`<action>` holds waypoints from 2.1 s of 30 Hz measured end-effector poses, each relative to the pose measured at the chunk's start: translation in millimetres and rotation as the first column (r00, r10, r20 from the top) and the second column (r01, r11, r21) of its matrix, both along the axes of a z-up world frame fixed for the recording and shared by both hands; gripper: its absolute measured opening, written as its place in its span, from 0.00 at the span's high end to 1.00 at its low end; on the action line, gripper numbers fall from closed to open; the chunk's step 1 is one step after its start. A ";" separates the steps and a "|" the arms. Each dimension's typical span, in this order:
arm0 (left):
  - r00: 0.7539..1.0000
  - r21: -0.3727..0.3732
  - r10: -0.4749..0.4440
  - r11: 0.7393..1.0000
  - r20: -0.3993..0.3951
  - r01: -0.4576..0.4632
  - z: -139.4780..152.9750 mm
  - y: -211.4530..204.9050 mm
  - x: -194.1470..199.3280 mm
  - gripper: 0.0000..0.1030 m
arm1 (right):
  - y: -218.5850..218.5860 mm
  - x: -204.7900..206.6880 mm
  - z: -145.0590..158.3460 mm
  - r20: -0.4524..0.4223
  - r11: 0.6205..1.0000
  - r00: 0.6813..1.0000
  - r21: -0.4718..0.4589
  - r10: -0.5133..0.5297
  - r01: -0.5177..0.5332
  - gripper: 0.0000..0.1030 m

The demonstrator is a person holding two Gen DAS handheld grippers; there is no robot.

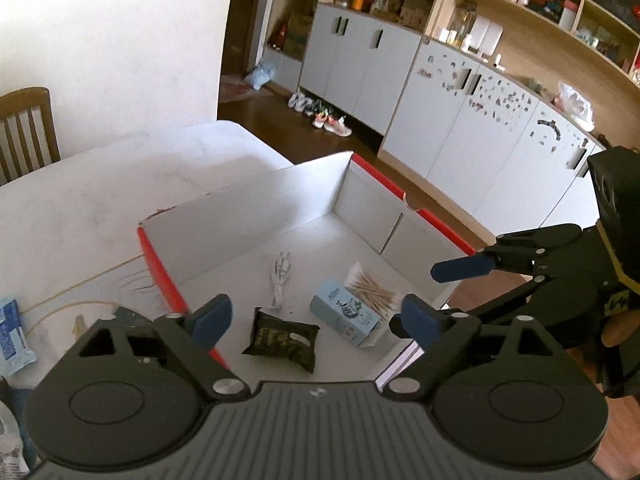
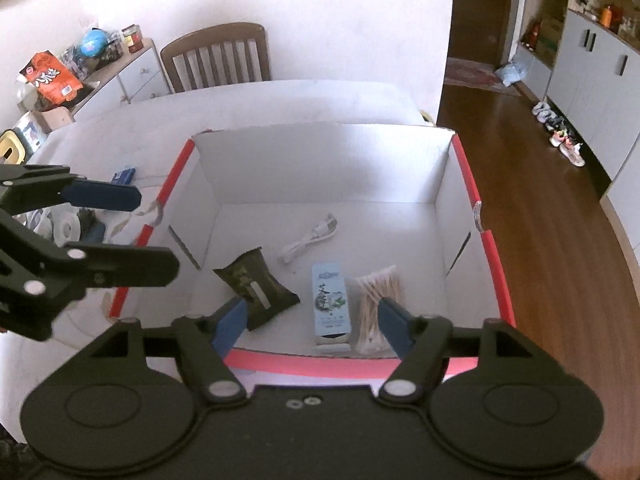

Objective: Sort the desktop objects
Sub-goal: 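Withdraw both open tools from the box back over the table, then grasp the silver ZHOUSHI snack packet with the left tool while the right tool grasps the tape roll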

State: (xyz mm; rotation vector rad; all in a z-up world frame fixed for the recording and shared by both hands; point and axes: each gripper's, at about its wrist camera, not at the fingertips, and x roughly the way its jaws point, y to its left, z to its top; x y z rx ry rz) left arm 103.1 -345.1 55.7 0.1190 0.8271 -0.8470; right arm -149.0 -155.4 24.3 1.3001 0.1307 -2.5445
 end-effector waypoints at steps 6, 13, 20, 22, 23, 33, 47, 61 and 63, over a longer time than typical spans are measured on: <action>1.000 -0.003 0.009 1.000 0.030 -0.009 6.3 31.9 -4.4 0.03 | -31.2 15.2 3.4 -0.017 1.000 1.000 0.000 -0.002 0.002 0.26; 0.999 -0.029 0.028 0.999 0.036 -0.027 10.2 77.6 -5.4 0.02 | -78.3 31.6 5.3 -0.036 1.000 0.999 0.014 0.017 -0.016 0.26; 0.994 -0.037 0.090 0.995 0.069 -0.088 10.6 130.9 -6.4 0.00 | -125.5 38.8 1.6 -0.048 1.000 0.999 0.020 0.022 -0.021 0.26; 0.991 -0.032 0.107 0.994 0.076 -0.105 10.0 147.2 -6.3 0.00 | -139.0 39.0 -0.1 -0.056 1.000 0.998 0.024 0.004 -0.003 0.26; 0.991 -0.032 0.115 0.993 0.075 -0.113 9.1 154.8 -5.9 0.00 | -146.3 38.9 -1.3 -0.054 1.000 0.999 0.024 0.007 -0.006 0.26; 0.972 -0.009 0.227 0.974 0.063 -0.227 -4.3 238.8 1.0 0.00 | -217.7 36.5 -14.0 -0.039 0.996 0.995 0.010 0.087 -0.086 0.26; 0.911 -0.022 0.399 0.917 0.106 -0.399 -17.1 335.6 3.4 0.00 | -287.4 23.2 -28.4 -0.050 0.986 0.984 0.013 0.169 -0.168 0.27; 0.859 0.040 0.502 0.861 0.101 -0.508 -46.5 406.8 16.9 0.00 | -341.1 2.4 -52.2 -0.044 0.972 0.971 0.051 0.233 -0.231 0.28; 0.854 0.054 0.511 0.854 0.099 -0.517 -52.1 413.3 19.2 0.00 | -347.1 -0.5 -55.2 -0.049 0.971 0.971 0.064 0.234 -0.231 0.28</action>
